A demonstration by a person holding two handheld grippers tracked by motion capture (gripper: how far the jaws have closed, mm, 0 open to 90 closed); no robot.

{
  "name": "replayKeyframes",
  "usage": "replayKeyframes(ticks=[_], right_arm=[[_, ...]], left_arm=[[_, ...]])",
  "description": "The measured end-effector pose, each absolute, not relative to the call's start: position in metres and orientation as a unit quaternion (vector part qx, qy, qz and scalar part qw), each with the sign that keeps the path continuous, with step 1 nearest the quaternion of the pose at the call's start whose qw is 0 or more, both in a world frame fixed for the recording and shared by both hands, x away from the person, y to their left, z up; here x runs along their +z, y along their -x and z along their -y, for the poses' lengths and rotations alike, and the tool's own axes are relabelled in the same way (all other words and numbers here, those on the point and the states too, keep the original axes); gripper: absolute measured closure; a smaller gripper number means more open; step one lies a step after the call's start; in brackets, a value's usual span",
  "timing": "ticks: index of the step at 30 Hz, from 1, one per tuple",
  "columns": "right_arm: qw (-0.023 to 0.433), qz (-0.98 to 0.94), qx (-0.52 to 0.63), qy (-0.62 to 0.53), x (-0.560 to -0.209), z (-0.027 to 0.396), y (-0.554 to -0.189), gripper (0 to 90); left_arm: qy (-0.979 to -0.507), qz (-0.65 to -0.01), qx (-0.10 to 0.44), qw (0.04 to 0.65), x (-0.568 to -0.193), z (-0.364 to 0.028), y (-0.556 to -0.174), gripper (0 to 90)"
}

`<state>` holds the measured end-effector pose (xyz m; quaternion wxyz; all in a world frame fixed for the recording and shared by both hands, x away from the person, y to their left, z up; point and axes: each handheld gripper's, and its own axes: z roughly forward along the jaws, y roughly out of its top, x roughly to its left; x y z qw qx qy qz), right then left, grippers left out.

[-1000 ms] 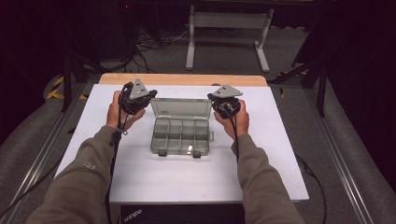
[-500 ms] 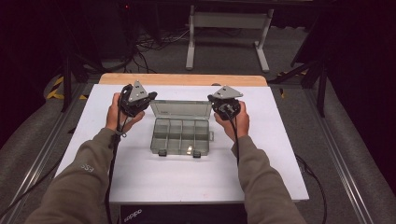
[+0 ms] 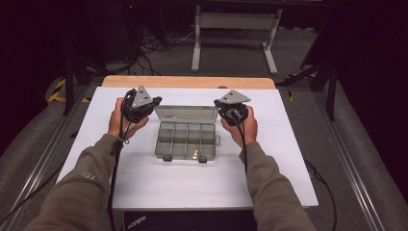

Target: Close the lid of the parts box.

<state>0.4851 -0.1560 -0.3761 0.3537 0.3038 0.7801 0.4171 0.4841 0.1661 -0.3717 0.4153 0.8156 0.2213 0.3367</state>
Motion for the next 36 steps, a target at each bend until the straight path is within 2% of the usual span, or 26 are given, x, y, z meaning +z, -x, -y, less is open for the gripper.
replayKeyframes(ticks=[36], right_arm=[[0.346, -0.780, 0.420, -0.308, -0.377, 0.156, -0.474, 90.0]], left_arm=[[-0.822, -0.206, 0.341, 0.407, -0.371, -0.164, -0.476, 90.0]])
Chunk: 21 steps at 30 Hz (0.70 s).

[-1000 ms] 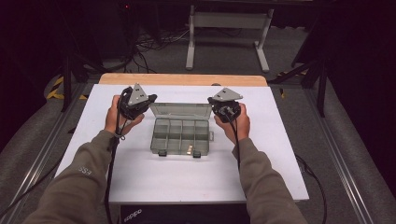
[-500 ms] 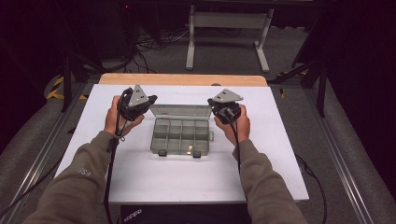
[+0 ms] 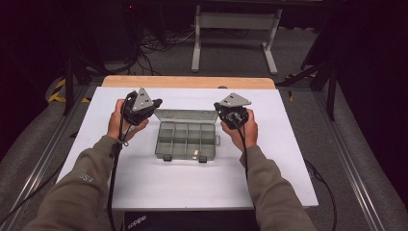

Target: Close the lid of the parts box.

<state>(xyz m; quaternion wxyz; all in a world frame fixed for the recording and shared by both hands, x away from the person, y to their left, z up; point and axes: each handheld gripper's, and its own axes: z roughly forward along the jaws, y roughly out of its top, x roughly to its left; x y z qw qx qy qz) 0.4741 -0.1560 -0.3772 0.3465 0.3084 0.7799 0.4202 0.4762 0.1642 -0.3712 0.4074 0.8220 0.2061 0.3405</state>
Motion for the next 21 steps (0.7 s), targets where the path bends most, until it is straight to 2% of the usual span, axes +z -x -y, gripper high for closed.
replayKeyframes(ticks=[21], right_arm=[[0.339, -0.784, 0.421, -0.305, -0.382, 0.158, -0.462, 90.0]], left_arm=[[-0.832, -0.183, 0.335, 0.402, -0.374, -0.159, -0.467, 90.0]])
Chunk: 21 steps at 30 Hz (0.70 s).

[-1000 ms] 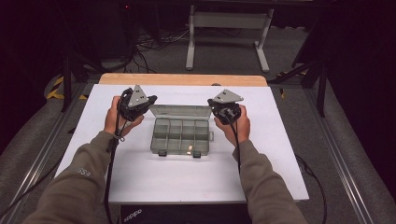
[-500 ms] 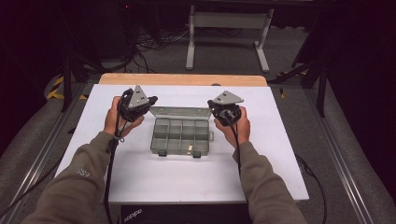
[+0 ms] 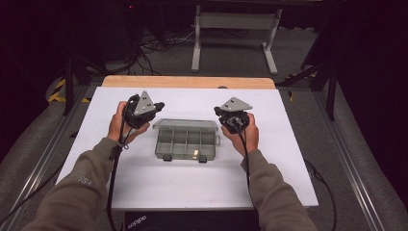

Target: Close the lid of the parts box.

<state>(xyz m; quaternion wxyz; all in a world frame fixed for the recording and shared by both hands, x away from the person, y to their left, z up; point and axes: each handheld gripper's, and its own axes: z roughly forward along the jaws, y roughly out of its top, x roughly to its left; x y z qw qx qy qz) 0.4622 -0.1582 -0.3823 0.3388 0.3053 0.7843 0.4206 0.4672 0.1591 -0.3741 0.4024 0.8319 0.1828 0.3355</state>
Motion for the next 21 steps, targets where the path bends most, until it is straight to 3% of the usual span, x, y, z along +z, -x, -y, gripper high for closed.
replayKeyframes(ticks=[21], right_arm=[[0.288, -0.802, 0.450, -0.267, -0.396, 0.161, -0.421, 90.0]], left_arm=[[-0.846, -0.135, 0.318, 0.406, -0.385, -0.156, -0.429, 89.7]])
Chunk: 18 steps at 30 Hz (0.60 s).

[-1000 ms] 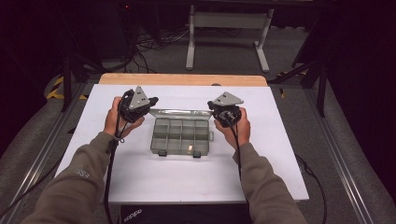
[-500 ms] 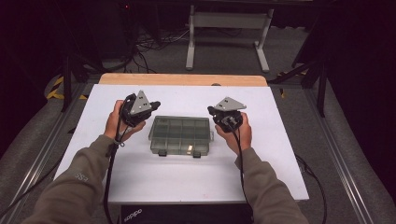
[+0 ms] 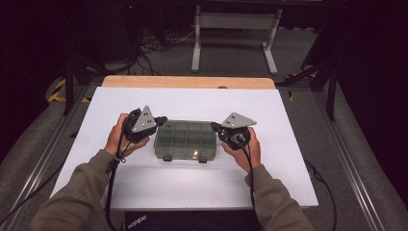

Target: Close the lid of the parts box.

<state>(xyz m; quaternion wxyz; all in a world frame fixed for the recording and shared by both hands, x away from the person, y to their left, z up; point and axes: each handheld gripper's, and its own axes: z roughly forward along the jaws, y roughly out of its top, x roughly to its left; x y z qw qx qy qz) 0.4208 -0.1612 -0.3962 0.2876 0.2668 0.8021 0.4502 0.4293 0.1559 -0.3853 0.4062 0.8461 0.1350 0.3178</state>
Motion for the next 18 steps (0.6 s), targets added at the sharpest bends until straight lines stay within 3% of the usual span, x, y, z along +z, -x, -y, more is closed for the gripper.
replayKeyframes(ticks=[18], right_arm=[[0.257, -0.827, 0.440, -0.237, -0.411, 0.156, -0.396, 90.0]], left_arm=[[-0.849, -0.131, 0.297, 0.417, -0.405, -0.159, -0.403, 89.6]])
